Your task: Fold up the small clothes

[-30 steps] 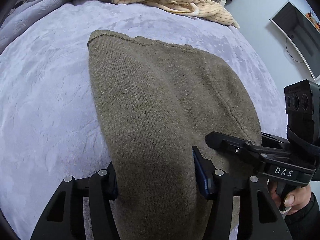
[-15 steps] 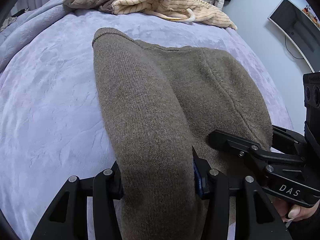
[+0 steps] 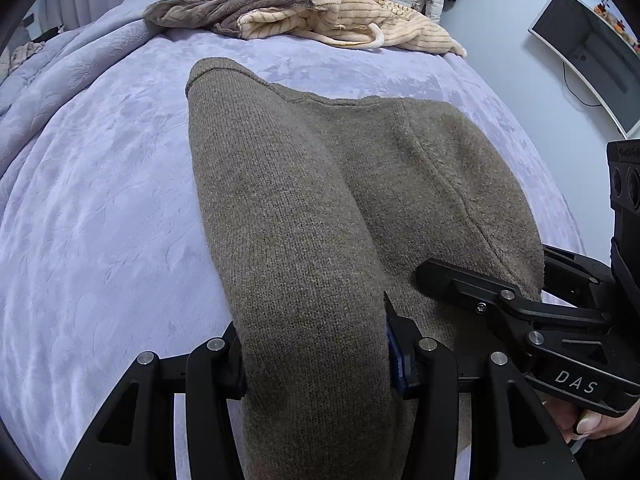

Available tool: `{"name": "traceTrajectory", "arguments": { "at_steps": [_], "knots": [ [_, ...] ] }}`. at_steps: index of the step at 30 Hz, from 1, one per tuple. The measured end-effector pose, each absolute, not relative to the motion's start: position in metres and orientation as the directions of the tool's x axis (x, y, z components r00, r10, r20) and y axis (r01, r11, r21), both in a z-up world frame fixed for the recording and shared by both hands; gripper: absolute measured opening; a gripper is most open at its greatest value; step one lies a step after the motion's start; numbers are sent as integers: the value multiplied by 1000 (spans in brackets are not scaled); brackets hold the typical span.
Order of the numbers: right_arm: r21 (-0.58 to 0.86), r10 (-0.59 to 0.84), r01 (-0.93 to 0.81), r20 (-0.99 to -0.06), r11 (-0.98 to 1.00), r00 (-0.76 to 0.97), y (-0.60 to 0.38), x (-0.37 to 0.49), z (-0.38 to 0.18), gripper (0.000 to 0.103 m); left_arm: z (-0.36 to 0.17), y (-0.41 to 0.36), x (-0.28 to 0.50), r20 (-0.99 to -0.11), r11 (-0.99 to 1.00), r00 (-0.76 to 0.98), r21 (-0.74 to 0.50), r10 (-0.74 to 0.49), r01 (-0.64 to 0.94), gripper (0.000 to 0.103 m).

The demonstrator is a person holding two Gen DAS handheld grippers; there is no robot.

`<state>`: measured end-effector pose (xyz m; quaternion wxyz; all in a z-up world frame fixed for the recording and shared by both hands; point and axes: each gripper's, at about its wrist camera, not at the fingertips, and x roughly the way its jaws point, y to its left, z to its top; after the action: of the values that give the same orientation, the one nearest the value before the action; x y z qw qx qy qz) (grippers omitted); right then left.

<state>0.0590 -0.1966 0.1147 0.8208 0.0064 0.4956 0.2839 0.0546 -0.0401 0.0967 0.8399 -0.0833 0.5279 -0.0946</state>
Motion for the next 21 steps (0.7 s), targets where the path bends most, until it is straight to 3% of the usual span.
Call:
{"name": "traceTrajectory", "arguments": {
  "at_steps": [21],
  "knots": [
    [275,467,-483,-816,831,339,-173,-35,114,37,93,-24,-39,-877,974,427,-219,-220,51,52]
  ]
}}
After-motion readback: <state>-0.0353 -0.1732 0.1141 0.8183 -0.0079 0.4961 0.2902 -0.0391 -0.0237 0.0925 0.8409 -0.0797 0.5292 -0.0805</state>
